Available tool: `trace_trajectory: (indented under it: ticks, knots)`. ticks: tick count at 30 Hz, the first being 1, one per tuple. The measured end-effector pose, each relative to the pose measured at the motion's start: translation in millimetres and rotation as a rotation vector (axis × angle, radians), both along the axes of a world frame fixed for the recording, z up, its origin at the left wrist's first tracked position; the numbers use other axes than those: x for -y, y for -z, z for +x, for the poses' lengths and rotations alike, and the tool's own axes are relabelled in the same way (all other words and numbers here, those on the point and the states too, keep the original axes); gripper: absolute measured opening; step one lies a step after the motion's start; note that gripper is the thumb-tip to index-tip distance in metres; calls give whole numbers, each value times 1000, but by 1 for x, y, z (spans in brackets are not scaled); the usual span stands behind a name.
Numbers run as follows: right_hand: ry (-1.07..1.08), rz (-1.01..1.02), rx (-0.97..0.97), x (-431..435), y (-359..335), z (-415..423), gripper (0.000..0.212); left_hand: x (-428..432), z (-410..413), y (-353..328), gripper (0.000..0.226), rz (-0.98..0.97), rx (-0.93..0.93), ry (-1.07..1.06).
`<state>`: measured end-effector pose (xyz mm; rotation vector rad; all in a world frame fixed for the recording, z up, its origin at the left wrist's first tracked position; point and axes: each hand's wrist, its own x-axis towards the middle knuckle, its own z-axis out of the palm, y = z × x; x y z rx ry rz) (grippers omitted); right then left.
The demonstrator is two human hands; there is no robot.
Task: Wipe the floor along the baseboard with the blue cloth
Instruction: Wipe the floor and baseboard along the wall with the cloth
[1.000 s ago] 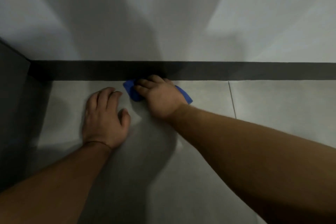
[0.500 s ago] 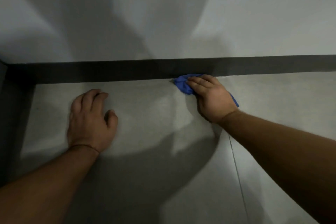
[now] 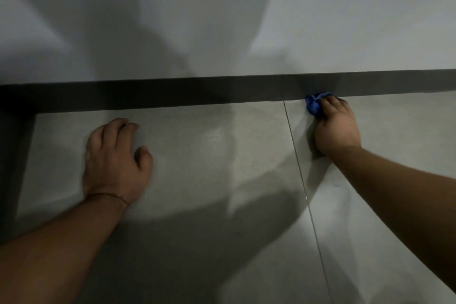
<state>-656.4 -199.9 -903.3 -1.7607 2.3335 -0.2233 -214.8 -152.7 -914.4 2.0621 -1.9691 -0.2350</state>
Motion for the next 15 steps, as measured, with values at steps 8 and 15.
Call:
trace_trajectory:
  ticks: [8, 15]
  knots:
    - [-270, -89, 108, -9, 2, 122, 48, 0, -2, 0, 59, 28, 20, -16]
    - [-516, 14, 157, -2, -1, 228, 55, 0, 0, 0, 55, 24, 34, -13]
